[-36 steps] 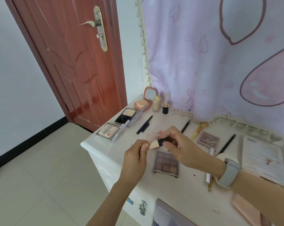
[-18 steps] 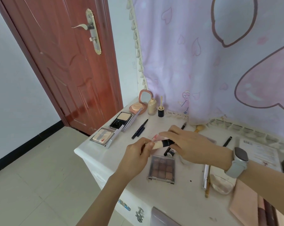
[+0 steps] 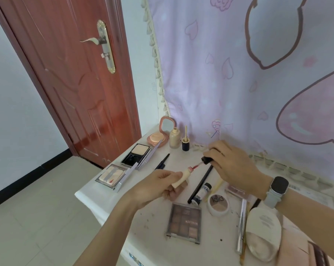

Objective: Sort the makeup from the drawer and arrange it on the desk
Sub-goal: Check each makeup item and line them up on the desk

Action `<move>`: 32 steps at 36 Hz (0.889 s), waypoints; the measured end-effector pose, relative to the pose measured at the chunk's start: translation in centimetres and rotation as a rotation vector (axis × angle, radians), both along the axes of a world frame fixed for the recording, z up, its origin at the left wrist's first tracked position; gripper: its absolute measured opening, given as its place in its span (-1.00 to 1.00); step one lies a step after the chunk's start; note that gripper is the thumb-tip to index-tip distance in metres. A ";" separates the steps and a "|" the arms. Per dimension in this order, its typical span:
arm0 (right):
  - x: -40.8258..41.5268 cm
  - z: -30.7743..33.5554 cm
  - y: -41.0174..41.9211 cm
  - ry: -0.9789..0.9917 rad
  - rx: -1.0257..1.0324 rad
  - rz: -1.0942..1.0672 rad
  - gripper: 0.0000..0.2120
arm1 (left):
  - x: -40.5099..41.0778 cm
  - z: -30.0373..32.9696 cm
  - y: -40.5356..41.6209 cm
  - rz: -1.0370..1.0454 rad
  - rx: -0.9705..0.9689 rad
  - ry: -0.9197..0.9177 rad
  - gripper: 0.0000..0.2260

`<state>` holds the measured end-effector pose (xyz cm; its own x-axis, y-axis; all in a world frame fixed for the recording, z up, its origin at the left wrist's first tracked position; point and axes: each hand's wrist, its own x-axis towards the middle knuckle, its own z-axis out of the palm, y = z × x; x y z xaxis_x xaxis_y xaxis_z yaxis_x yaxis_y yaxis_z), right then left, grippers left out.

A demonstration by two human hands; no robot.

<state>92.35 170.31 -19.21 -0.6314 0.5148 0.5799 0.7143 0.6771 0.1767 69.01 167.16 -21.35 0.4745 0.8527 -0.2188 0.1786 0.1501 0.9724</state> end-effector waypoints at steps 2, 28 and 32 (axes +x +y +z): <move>0.7 -0.7 0.8 0.101 -0.065 -0.066 -0.77 | -0.1 -0.5 0.5 0.081 -0.019 -0.037 -0.70; -0.4 -6.6 7.5 0.446 -0.682 -0.561 -0.83 | 7.4 -4.7 12.3 0.354 0.522 0.545 -0.81; -0.6 -6.6 7.5 0.454 -0.686 -0.550 -0.78 | 7.8 -4.7 12.6 0.338 0.508 0.541 -0.82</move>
